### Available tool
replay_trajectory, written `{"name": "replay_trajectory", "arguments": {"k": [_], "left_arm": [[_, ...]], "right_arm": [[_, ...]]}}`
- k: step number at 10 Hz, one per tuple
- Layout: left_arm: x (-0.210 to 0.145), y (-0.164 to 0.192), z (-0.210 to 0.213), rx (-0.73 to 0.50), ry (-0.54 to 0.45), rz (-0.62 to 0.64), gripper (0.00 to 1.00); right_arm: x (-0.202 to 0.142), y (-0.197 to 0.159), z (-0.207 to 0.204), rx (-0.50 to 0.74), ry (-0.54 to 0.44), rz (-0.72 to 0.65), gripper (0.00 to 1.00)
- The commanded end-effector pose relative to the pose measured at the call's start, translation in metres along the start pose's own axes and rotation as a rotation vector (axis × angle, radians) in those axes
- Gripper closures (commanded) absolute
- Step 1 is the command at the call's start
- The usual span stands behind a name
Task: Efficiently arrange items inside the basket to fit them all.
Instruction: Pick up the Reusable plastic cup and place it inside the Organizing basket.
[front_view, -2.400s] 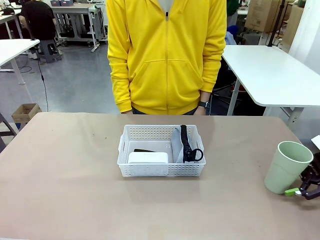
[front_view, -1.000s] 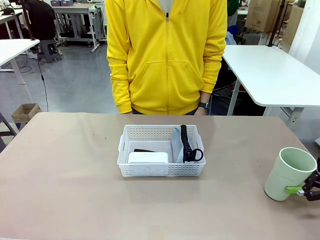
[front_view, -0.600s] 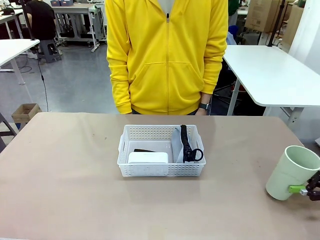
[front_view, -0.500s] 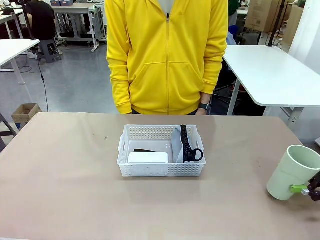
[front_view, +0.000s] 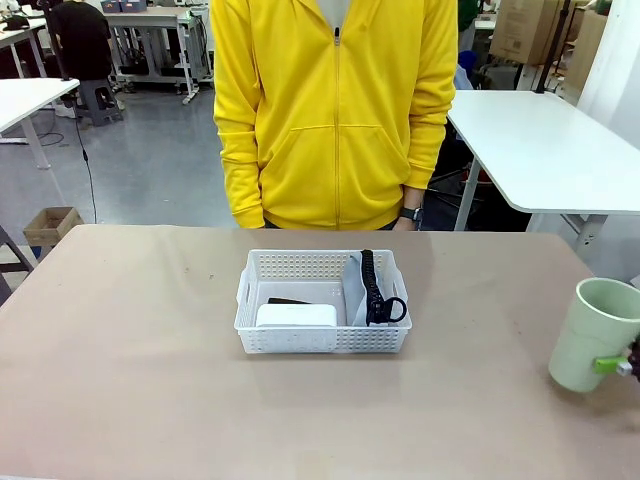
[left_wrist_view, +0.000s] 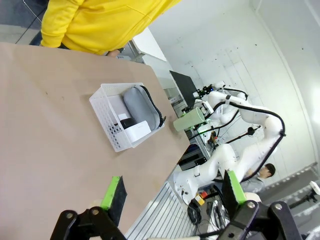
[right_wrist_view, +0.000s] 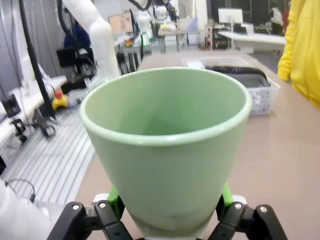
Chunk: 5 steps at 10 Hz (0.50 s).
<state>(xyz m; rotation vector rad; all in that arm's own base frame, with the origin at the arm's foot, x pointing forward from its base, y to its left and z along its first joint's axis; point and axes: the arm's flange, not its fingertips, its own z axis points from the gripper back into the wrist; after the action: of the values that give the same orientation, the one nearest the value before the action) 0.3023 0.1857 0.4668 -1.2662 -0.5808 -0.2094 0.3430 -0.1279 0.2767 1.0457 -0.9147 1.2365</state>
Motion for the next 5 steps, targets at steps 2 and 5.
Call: {"name": "replay_trajectory", "arguments": {"k": [2,5], "left_arm": [[0.001,-0.004,-0.001,-0.015,-0.013,0.001,0.0],[0.001,-0.004,-0.001,-0.015,-0.013,0.001,0.0]], "right_arm": [[0.191,0.081,-0.064,0.007,0.226,0.01,0.72],[0.222,0.071,-0.101,-0.06,0.339,-0.009,1.0]]}}
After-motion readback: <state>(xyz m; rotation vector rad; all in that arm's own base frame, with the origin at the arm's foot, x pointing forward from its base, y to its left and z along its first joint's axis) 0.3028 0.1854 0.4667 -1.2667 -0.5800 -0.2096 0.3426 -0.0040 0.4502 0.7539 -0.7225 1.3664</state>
